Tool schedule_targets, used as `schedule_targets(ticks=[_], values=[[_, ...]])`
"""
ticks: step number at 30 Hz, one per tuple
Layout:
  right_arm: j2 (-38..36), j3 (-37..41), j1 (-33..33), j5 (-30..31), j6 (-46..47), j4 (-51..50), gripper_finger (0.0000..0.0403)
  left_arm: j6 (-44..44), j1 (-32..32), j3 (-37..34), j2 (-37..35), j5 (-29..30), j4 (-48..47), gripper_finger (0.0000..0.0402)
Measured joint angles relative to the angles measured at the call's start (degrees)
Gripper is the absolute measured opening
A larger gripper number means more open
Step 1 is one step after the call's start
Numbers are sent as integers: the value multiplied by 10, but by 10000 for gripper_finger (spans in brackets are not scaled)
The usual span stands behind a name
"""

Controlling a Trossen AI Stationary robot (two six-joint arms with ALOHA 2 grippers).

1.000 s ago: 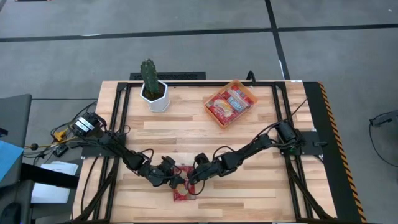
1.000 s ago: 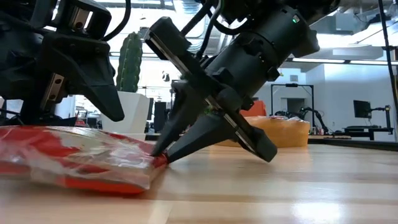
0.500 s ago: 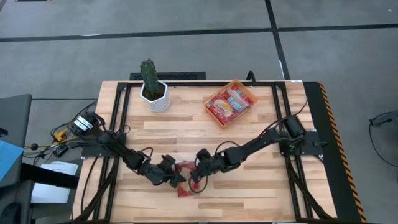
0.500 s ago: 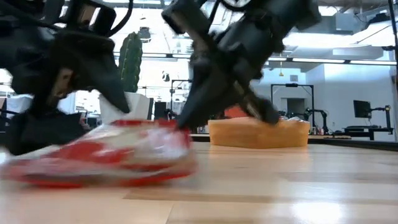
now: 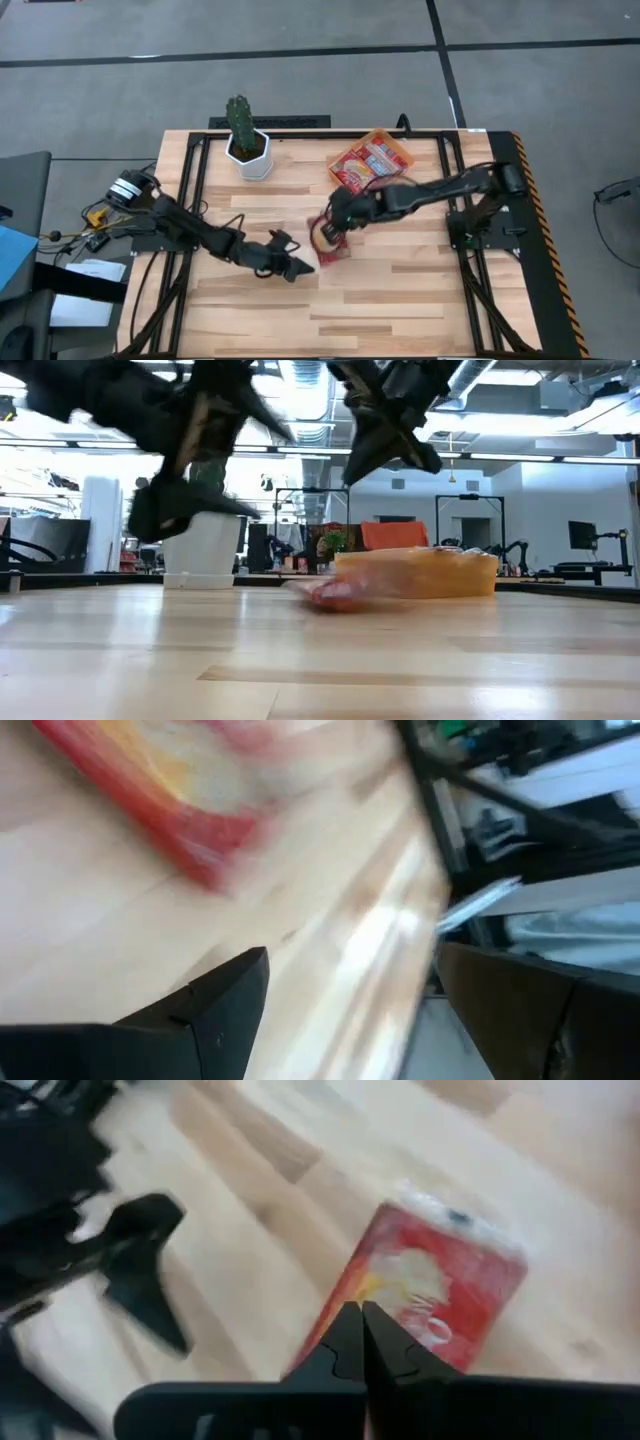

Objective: Sort popcorn bags into baskets
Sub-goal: Put the popcorn bag into the orange bin

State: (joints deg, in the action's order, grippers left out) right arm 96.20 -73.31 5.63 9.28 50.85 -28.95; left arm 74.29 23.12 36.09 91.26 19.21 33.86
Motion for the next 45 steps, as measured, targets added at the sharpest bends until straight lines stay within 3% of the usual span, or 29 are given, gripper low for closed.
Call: schedule_targets(ticks=[9, 12, 16, 21, 25, 29, 40, 45], values=[[-98, 1, -85, -25, -106, -139, 18, -36, -59, 6, -13, -35, -2, 280], [-92, 6, -70, -23, -74, -230, 55, -37, -67, 4, -12, -26, -22, 280], [-81, 65, -15, 35, 41, -284, 95, -43, -81, 4, -11, 7, -55, 269], [-91, 173, 38, 40, 166, -162, 121, -82, -110, 4, -11, 6, -31, 206], [-102, 233, 49, 26, 207, -5, 125, -133, -145, 5, -11, -11, -5, 116], [-99, 263, 48, 28, 225, 64, 121, -169, -177, 4, 0, -41, -5, 20], [-93, 262, 32, 34, 213, 57, 118, -190, -210, 43, 111, -141, 56, 1], [-93, 261, 32, 33, 213, 64, 119, -180, -218, 78, 168, -153, 55, 0]])
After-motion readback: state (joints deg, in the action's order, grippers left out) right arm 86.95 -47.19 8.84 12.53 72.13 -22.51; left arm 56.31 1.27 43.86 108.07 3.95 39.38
